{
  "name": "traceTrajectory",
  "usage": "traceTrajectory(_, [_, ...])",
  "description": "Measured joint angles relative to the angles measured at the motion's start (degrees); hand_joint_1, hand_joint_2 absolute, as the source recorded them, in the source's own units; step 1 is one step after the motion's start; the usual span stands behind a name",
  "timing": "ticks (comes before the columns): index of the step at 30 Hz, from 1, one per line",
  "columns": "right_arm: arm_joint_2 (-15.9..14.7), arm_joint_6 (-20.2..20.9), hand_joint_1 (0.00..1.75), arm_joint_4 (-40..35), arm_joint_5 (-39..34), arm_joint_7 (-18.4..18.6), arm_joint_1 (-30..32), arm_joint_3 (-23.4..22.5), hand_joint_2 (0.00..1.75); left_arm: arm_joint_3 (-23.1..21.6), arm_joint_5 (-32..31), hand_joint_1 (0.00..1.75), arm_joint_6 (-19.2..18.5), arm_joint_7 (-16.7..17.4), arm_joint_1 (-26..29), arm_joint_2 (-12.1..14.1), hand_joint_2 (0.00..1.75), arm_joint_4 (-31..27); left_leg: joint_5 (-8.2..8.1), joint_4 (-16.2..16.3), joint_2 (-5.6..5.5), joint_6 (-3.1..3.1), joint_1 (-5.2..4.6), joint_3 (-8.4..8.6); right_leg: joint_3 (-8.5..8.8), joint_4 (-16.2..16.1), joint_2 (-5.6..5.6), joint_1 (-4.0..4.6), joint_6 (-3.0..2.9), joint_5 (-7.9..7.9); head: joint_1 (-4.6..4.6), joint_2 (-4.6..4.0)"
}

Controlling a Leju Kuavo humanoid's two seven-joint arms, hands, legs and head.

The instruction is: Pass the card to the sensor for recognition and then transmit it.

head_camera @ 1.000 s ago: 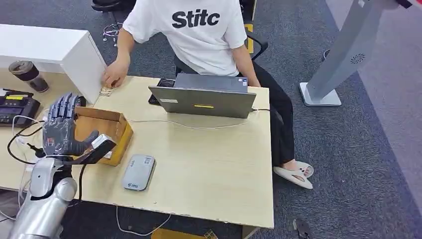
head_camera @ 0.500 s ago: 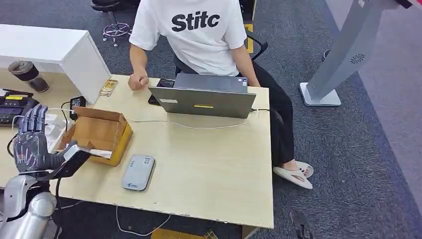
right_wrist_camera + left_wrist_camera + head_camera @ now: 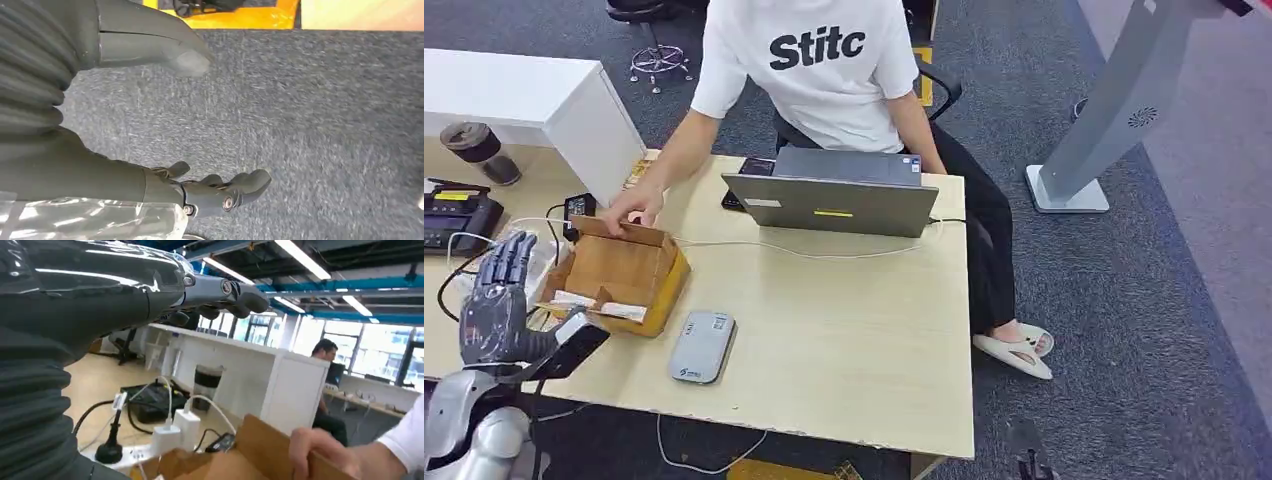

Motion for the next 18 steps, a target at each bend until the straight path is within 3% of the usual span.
traceTrajectory(4, [0.1,-1.0,0.0,-2.1,0.2,-0.6,1.4,0.0,1.75,0.0,0.4,0.0,-2.8,-0.5,2.5,-0.3,1.75,-1.7,0.0,0.0,-0.01,0.0,0.0,-0.01,-0.01,0.0,-0.01,0.0,0.0,0.0,0.0,0.0])
traceTrajectory(8, [0.1,-2.0,0.0,-3.9,0.9,-1.1,2.7,0.0,1.75,0.0,3.2,0.0,-9.2,-2.6,5.8,-0.3,1.75,-2.6,0.0,0.0,0.01,0.0,0.0,-0.01,-0.02,0.0,0.0,0.0,0.0,0.0,0.0,0.0])
traceTrajectory(18, [0.1,-1.9,0.0,-4.8,0.9,-2.1,3.4,-0.1,1.75,-0.1,2.1,0.0,-13.1,-1.8,10.0,0.7,1.75,-2.2,0.0,0.0,0.0,0.0,0.0,-0.02,-0.03,0.0,-0.01,0.0,-0.01,0.0,0.02,0.0])
